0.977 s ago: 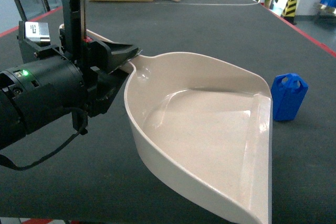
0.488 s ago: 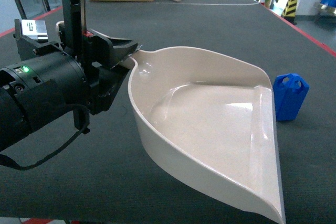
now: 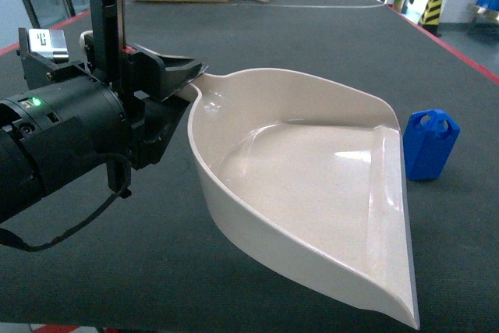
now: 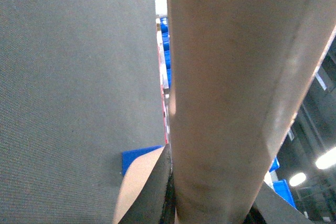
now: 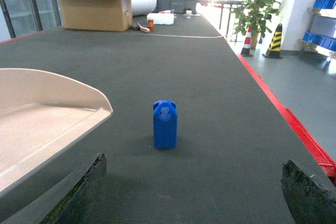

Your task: Place part in tray to right shelf

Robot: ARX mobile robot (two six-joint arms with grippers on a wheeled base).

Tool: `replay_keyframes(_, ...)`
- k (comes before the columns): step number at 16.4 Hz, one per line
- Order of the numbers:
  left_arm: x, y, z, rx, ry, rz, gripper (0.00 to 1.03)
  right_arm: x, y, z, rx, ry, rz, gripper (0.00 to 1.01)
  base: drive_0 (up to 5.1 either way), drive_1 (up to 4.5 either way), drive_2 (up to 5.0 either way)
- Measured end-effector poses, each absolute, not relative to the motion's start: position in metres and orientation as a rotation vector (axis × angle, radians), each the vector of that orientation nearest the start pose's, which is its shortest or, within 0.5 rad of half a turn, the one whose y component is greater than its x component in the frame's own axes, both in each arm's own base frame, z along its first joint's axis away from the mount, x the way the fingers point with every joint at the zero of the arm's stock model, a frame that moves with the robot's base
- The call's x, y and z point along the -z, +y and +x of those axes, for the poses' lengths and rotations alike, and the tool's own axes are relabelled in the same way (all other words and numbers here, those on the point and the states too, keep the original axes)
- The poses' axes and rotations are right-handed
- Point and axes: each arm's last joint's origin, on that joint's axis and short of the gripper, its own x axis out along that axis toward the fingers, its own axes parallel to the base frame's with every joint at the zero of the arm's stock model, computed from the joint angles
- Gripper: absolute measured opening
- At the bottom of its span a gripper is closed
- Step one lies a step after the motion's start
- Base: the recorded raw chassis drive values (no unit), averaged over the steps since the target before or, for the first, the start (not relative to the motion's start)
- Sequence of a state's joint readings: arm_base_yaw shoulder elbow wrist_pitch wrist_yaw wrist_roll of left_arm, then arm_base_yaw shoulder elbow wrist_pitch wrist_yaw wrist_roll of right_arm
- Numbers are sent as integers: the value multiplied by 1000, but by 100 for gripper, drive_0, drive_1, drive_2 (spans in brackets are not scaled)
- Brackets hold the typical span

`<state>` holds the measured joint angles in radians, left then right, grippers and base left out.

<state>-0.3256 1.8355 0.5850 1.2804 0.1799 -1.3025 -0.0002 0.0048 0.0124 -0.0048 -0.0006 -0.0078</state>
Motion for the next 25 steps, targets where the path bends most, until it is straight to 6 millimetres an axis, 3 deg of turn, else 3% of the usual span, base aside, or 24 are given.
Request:
replay_keyframes(9, -148, -107, 301, 450, 302, -1275, 18, -167, 0, 97, 0, -3, -8, 98, 0, 0, 0)
replay_keyframes(10, -148, -108, 301, 398, 299, -1256, 18, -167, 0, 97, 0, -3, -8, 98, 0, 0, 0)
replay_keyframes(12, -173, -119, 302, 41, 79, -1014, 18, -167, 0, 97, 0, -3, -8, 98, 0, 0, 0)
replay_keyframes(14, -196, -120, 311, -42, -101, -956, 18, -167, 0, 97, 0, -2, -8, 98, 0, 0, 0)
replay_keyframes(17, -184, -135, 310, 60, -83, -1051, 18, -167, 0, 97, 0, -3, -8, 98, 0, 0, 0)
replay_keyframes(21, -193, -166, 299, 361, -7, -1234, 18, -167, 0, 97, 0, -3, -8, 98, 0, 0, 0)
replay_keyframes(25, -165, -173, 301, 398, 144, -1285, 18, -167, 0, 97, 0, -3, -8, 98, 0, 0, 0)
